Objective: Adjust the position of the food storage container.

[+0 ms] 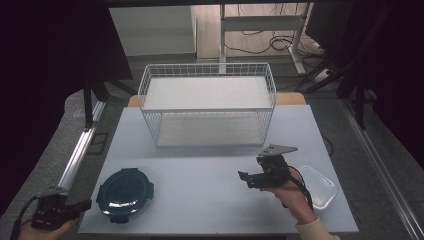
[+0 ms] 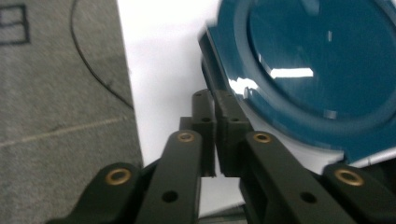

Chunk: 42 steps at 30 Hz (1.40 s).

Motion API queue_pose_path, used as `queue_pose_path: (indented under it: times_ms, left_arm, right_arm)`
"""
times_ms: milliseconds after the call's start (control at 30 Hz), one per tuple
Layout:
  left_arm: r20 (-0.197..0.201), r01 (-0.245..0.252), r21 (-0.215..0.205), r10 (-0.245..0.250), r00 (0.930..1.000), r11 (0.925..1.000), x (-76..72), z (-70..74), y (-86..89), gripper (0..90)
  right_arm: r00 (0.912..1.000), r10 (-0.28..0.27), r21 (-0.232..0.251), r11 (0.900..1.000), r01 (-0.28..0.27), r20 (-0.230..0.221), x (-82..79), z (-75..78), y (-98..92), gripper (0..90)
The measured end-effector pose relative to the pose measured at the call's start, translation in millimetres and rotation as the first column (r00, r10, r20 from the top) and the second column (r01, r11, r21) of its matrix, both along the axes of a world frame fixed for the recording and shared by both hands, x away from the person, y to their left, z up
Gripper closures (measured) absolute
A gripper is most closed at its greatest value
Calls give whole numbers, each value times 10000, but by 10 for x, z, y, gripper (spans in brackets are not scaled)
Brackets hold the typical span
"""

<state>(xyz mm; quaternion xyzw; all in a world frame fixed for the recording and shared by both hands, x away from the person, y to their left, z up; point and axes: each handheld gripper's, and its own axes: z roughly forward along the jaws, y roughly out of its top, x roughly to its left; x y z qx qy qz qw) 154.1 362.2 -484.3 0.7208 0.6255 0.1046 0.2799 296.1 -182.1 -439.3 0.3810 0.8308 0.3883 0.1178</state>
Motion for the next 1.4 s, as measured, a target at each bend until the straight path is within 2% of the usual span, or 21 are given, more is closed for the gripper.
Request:
queue_pose_path:
  times_ms: [100, 300, 367, 600, 633, 767, 1133, 1400]
  left_arm:
    - [-378, 338, -69, -341, 9987, 9994, 13, -86, -68, 900]
    - [-707, 499, -95, -505, 9962, 9987, 80, -199, -181, 900]
    - [-660, 407, 179, -394, 9970, 9990, 90, -196, -209, 900]
    - [-516, 469, 51, -466, 9976, 9989, 146, -204, -276, 900]
    - [-475, 551, -111, -556, 9973, 9984, 164, -203, -300, 900]
    - [-363, 799, -314, -810, 9961, 9963, 212, -198, -373, 900]
    - [-220, 1308, -392, -1317, 9910, 9906, 439, -212, -617, 900]
    - [-172, 1776, -394, -1784, 9838, 9833, 547, -205, -778, 900]
  right_arm:
    - [10000, -16, -8, 10000, 16, 12, 2, 2, 2, 167]
    - [10000, 17, -40, 10000, -17, 5, 7, -8, 11, 167]
    - [10000, 17, -47, 10000, -17, -4, 10, -11, 13, 167]
    - [10000, 97, -110, 9999, -97, -8, 13, -23, 38, 167]
    - [9999, 111, -92, 9999, -112, -22, 13, -22, 48, 166]
    - [9999, 118, -104, 9999, -119, -31, 19, -25, 51, 166]
    - [9999, 141, -103, 9998, -140, 31, 18, -9, 33, 166]
    - [9998, 176, -120, 9998, -176, 27, 15, -7, 42, 166]
